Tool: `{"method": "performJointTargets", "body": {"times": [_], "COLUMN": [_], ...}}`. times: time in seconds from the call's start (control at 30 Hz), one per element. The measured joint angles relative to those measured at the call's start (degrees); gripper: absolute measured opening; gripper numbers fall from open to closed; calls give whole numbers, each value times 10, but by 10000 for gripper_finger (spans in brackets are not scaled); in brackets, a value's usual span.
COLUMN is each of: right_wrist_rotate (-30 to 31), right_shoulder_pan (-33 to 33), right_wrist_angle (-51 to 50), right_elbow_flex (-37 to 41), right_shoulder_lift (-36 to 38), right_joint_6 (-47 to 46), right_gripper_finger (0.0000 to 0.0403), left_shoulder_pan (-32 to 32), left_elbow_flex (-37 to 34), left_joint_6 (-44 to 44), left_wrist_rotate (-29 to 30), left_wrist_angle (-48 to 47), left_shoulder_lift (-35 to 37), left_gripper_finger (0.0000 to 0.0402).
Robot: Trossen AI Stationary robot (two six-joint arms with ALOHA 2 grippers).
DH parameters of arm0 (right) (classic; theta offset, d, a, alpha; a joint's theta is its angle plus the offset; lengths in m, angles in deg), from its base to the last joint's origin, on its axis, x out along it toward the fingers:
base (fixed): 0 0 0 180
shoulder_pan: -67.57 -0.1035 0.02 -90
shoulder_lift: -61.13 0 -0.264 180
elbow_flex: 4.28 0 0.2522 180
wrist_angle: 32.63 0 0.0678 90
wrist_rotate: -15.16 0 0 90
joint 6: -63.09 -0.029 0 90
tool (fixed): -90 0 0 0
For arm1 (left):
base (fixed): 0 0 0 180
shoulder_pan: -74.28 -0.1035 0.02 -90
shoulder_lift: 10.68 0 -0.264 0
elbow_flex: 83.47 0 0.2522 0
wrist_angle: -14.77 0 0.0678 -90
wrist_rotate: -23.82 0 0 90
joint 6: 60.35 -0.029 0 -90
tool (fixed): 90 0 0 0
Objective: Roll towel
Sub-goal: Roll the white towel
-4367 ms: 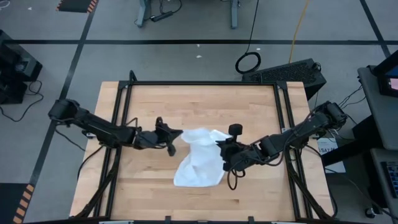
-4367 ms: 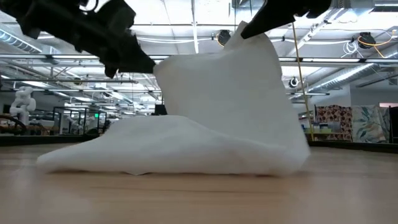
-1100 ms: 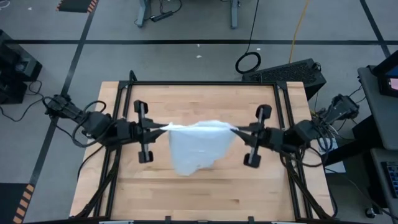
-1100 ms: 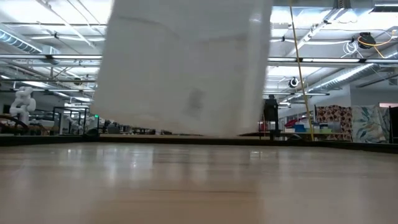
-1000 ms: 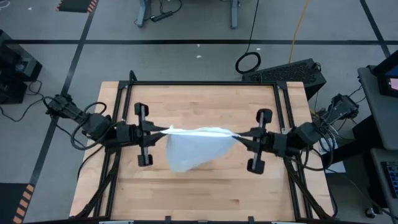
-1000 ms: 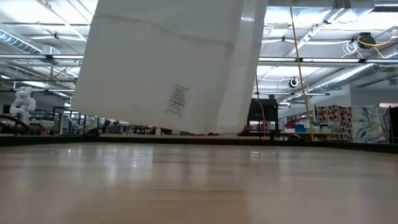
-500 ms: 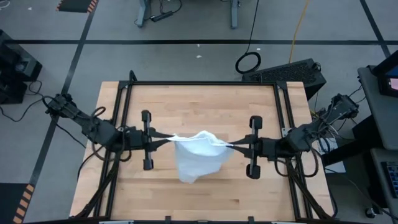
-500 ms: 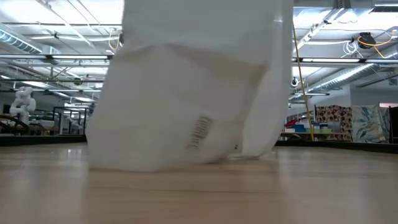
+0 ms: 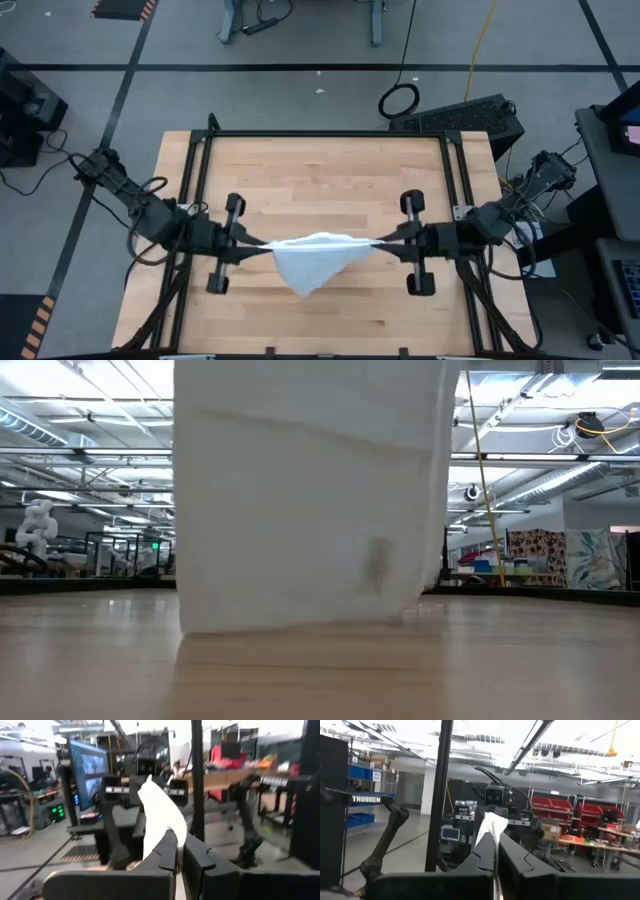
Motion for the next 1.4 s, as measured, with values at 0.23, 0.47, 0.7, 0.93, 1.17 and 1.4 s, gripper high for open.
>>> {"method": "performJointTargets", "body": {"times": [0.23,0.47,0.7,0.93,1.17,1.4], "right_wrist_rotate": [8,43,210,159,73,13], "right_shoulder_pan": [-19,-22,28,166,264,338], "right_wrist_angle": [66,75,10,-200,-278,-314], "right_elbow_flex": [0,0,0,1,1,32], "right_shoulder_lift": [-25,-27,-26,-27,-27,-57], "right_joint_6": [22,49,147,48,-11,-41], "right_gripper_finger": [0,0,0,0,0,0], "left_shoulder_pan": [19,-7,-101,-247,-357,-440], "left_elbow_flex": [0,-1,0,-8,-72,-153], "left_joint_6": [-39,-93,-82,5,16,41], "left_wrist_rotate": [6,57,106,97,26,3], "left_wrist_angle": [69,66,-39,-207,-211,-177], "left_shoulder_lift": [-1,0,0,0,0,-18], "left_gripper_finger": [14,14,14,13,13,13]}}
